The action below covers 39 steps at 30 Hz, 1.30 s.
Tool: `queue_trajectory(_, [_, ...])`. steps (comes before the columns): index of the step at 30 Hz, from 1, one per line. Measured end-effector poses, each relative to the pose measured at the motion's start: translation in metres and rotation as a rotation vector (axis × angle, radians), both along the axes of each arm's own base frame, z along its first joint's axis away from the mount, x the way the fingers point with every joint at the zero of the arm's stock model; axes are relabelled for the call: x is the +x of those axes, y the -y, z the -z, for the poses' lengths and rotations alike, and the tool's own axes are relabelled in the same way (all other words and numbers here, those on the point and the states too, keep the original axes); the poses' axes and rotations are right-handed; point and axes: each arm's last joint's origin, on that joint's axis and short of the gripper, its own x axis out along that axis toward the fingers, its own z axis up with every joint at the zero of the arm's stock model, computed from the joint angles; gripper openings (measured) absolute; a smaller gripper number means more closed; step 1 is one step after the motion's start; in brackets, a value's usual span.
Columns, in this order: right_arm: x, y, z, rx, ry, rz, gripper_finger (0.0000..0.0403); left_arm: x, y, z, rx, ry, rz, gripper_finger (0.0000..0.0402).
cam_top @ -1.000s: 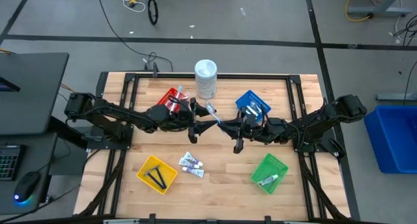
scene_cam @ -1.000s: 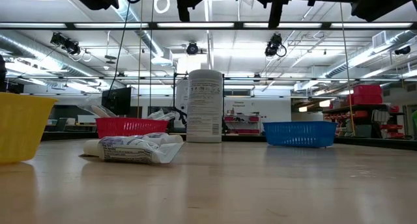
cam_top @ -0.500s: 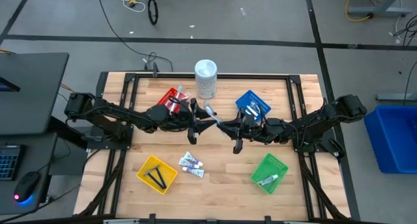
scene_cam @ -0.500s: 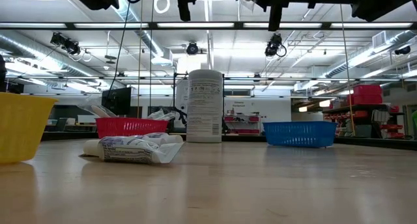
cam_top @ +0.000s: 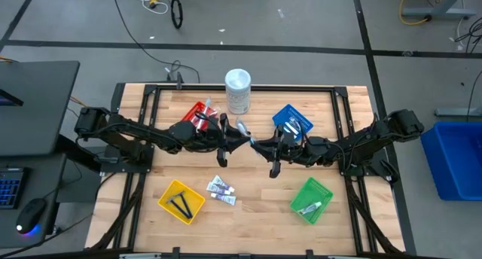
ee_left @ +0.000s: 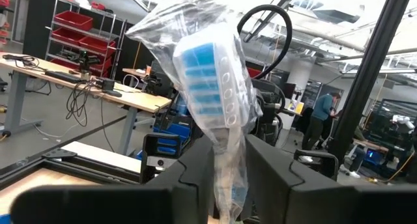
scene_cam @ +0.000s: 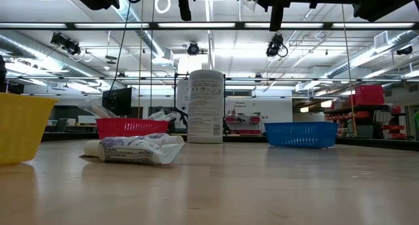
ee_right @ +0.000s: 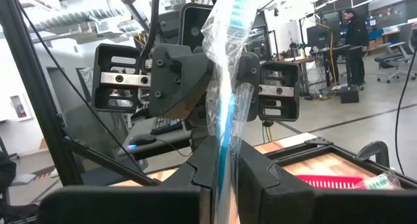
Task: Pick & Place Travel size toiletries
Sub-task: Put the blue toothbrush into the orange basket
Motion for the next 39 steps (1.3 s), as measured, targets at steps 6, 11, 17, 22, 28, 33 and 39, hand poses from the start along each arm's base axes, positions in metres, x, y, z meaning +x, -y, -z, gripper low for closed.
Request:
queue_trajectory(6, [0.0, 0.0, 0.0, 0.0, 0.0, 0.0, 0.0035, 0.0, 0.0, 0.0, -0.002, 0.0, 0.002, 0.0065])
queue_trajectory(11, [0.0, 0.0, 0.0, 0.0, 0.0, 0.0, 0.0035, 0.0001, 0.0007, 0.0, 0.008, 0.0, 0.024, 0.0042])
queue_trajectory(17, [0.0, 0.0, 0.0, 0.001, 0.0, 0.0, 0.0035, 0.0, 0.0007, 0.0, 0.011, 0.0, 0.023, 0.0028])
queue_trajectory(22, [0.0, 0.0, 0.0, 0.0, 0.0, 0.0, 0.0035, 0.0001, 0.0007, 0.0, 0.003, 0.001, 0.025, 0.0038])
queue_trajectory(28, [0.0, 0.0, -0.0001, 0.0, 0.001, -0.001, 0.0052, 0.0001, 0.0007, 0.0002, 0.001, -0.001, 0.026, 0.0025])
queue_trajectory(33, [-0.0005, 0.0002, -0.0028, 0.006, 0.03, 0.0, 0.0075, 0.0001, 0.0007, -0.0001, 0.013, 0.0, 0.021, 0.0027])
queue_trajectory(39, [-0.001, 0.0004, -0.0048, 0.004, 0.049, 0.003, 0.0123, 0.0003, -0.0027, -0.0001, 0.01, 0.0, 0.013, 0.0028])
